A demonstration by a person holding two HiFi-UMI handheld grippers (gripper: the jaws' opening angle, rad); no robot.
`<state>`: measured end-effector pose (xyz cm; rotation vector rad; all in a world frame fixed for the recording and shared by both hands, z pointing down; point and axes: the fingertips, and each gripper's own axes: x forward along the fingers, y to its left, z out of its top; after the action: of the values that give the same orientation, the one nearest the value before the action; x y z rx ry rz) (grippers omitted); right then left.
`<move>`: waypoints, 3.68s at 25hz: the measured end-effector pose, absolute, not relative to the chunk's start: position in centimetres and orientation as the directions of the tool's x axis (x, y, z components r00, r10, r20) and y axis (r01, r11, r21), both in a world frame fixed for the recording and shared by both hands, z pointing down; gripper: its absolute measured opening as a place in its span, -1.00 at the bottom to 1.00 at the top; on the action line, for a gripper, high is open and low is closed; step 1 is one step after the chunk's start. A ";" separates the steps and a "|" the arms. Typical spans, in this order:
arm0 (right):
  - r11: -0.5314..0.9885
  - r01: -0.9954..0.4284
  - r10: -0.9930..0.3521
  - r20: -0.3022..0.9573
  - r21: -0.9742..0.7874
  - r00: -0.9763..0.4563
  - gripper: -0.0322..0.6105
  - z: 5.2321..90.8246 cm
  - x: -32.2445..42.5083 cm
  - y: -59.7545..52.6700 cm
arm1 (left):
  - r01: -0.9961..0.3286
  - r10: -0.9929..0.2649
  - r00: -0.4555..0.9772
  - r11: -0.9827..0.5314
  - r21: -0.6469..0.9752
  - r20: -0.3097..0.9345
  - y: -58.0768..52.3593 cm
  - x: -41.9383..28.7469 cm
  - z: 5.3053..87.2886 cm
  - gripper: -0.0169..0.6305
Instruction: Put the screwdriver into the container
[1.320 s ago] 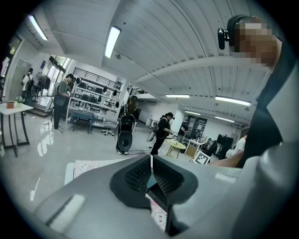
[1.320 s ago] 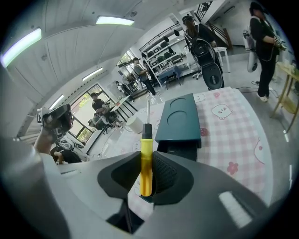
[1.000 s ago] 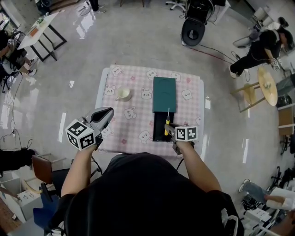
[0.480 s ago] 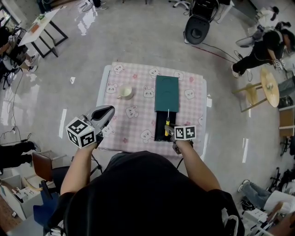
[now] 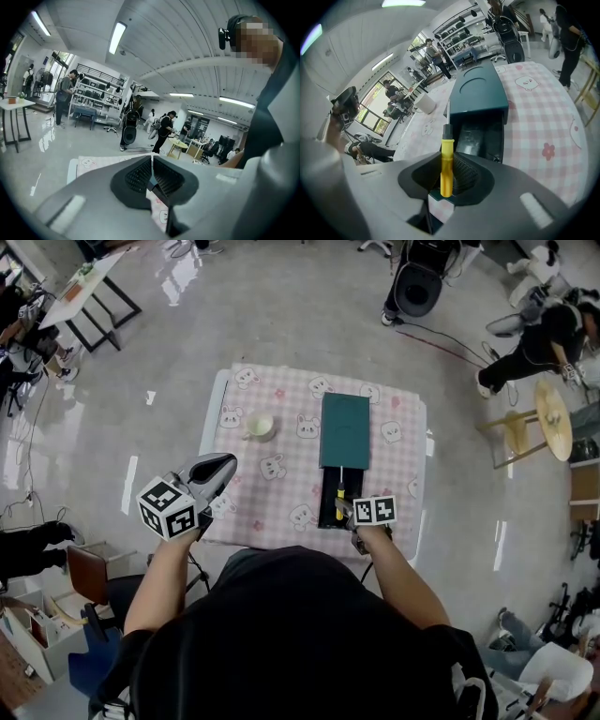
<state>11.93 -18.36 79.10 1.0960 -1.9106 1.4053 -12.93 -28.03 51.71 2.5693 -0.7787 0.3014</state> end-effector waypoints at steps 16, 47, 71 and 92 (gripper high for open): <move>0.123 -0.832 -0.212 0.805 -0.541 -0.554 -0.58 81.9 10.9 -17.4 | -0.582 -0.480 0.810 -0.728 0.362 0.336 -28.8 -13.3 53.1 -0.91; 0.049 -0.866 -0.119 0.858 -0.498 -0.500 -0.58 84.6 11.1 -17.6 | -0.600 -0.489 0.798 -0.696 0.394 0.352 -29.9 -14.9 54.7 -0.91; 0.012 -0.868 -0.110 0.862 -0.497 -0.495 -0.58 85.6 11.3 -18.1 | -0.601 -0.489 0.798 -0.689 0.404 0.354 -30.2 -14.9 55.3 -0.91; -0.022 -0.873 -0.119 0.869 -0.487 -0.481 -0.50 85.6 11.5 -18.7 | -0.612 -0.503 0.790 -0.679 0.406 0.351 -30.0 -15.4 55.0 -0.91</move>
<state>11.45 -18.67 85.56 1.0478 -1.6386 1.5626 -15.39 -30.00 55.04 2.4670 -0.8298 0.2866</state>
